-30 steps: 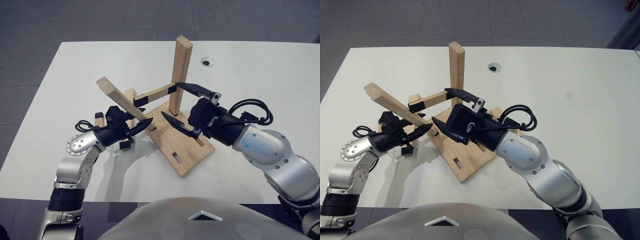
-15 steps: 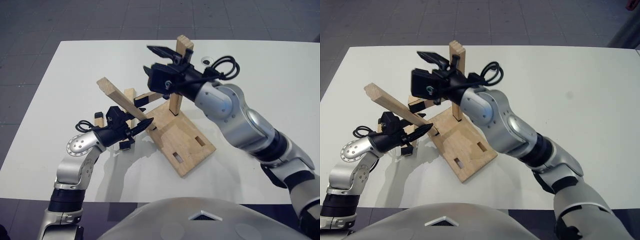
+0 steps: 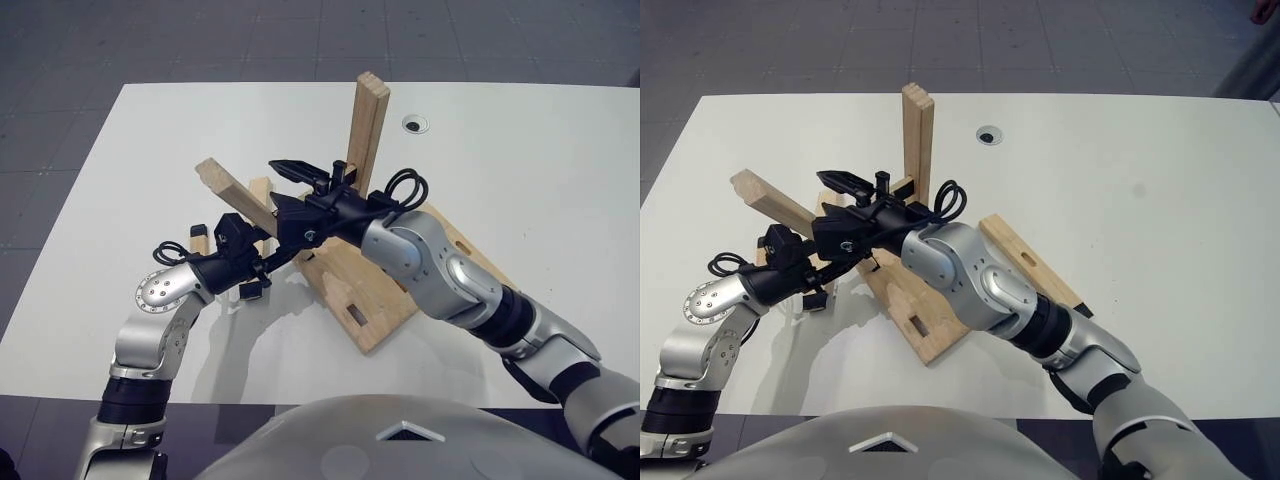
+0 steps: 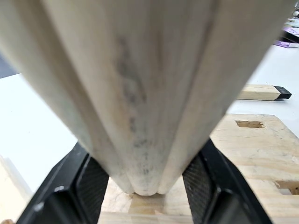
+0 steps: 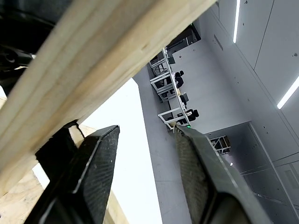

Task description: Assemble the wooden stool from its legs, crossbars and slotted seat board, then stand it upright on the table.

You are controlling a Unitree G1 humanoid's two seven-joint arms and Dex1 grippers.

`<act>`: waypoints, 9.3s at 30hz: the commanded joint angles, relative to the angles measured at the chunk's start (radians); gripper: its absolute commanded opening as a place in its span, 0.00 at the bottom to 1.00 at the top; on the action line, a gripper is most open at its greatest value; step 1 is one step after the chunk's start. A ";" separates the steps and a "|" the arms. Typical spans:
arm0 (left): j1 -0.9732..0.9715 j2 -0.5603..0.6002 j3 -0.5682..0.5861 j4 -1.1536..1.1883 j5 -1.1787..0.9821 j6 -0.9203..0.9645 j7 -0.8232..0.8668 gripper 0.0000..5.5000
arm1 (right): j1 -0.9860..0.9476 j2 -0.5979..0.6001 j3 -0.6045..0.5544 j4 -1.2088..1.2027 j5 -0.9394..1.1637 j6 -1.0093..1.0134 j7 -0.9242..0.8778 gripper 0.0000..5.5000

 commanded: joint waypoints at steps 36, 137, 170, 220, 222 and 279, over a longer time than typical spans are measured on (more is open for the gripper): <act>-0.238 -0.079 -0.167 0.449 0.085 -0.196 -0.232 0.37 | 0.512 -0.070 -0.787 -0.691 0.437 0.400 0.219 0.39; 0.148 -0.582 -0.010 -0.529 0.557 0.521 1.075 0.82 | 0.494 -0.059 -0.981 -0.057 0.744 0.190 -0.155 1.00; 0.011 -0.594 -0.334 -0.454 0.652 0.534 1.027 0.82 | 0.705 0.052 -0.648 -0.339 0.583 0.229 -0.250 1.00; 0.132 -0.609 -0.331 -0.537 0.444 0.621 0.963 0.82 | 0.695 0.251 -0.611 -0.495 0.561 0.383 -0.447 1.00; 0.131 -0.598 -0.324 -0.549 0.451 0.617 0.961 0.82 | 0.684 0.230 -0.655 -0.493 0.560 0.379 -0.436 1.00; -0.498 -0.544 0.029 -0.285 0.076 0.766 0.763 0.82 | -0.139 0.179 -0.964 -0.470 0.805 0.729 -0.410 1.00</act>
